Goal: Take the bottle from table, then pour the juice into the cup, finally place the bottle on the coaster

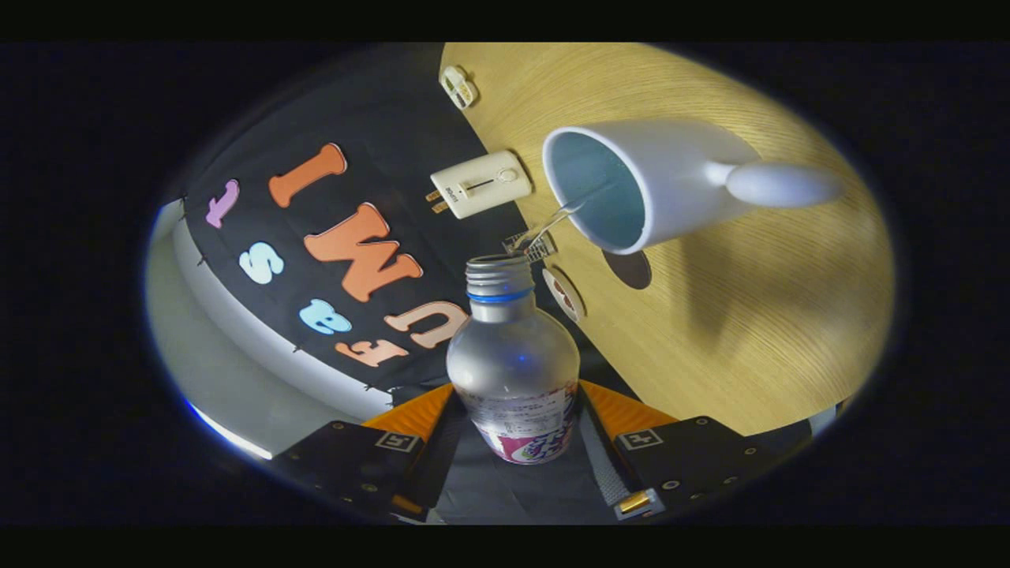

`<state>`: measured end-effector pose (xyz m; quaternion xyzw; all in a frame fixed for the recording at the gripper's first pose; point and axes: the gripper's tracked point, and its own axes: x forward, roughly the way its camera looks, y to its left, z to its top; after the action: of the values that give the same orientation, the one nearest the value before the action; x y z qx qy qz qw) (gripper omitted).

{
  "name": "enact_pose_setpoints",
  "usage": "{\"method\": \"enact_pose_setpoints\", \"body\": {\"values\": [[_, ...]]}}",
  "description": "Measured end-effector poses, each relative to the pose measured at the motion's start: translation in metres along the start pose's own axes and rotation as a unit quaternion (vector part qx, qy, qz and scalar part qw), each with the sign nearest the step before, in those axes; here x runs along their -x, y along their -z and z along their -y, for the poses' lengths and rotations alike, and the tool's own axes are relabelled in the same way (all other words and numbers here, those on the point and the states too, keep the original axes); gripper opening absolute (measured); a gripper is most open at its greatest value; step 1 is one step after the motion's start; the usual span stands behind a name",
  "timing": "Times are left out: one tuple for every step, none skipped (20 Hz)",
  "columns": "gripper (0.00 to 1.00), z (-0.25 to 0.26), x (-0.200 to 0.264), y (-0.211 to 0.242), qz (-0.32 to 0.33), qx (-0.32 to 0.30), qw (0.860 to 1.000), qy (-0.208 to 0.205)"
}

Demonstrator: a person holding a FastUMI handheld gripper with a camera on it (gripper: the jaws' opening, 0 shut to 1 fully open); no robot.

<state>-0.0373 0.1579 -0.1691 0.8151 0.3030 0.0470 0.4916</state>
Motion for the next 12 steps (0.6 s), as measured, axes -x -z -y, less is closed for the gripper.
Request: {"method": "enact_pose_setpoints", "body": {"values": [[0.76,-0.0002,-0.0015,0.0003,-0.001,-0.001,1.000,0.000],[0.76,0.0002,-0.0009,0.0011,-0.001,-0.003,1.000,0.001],[0.76,0.0013,-0.0015,0.0020,-0.003,-0.006,1.000,0.001],[0.76,0.0013,-0.0024,0.0031,-0.004,-0.010,1.000,0.002],[0.76,0.0021,-0.0041,0.0029,-0.004,-0.012,1.000,0.003],[0.76,0.0033,-0.0043,0.0042,-0.004,-0.014,1.000,0.005],[0.76,0.0034,-0.0059,0.0049,-0.005,-0.015,1.000,0.004],[0.76,0.0032,-0.0062,0.0060,-0.006,-0.018,1.000,0.004],[0.76,0.0030,-0.0054,0.0068,-0.008,-0.021,1.000,0.003],[0.76,0.0023,-0.0053,0.0080,-0.009,-0.024,1.000,0.003],[0.76,0.0017,-0.0056,0.0087,-0.010,-0.026,1.000,0.002],[0.76,0.0008,-0.0067,0.0099,-0.010,-0.027,1.000,0.001]]}}
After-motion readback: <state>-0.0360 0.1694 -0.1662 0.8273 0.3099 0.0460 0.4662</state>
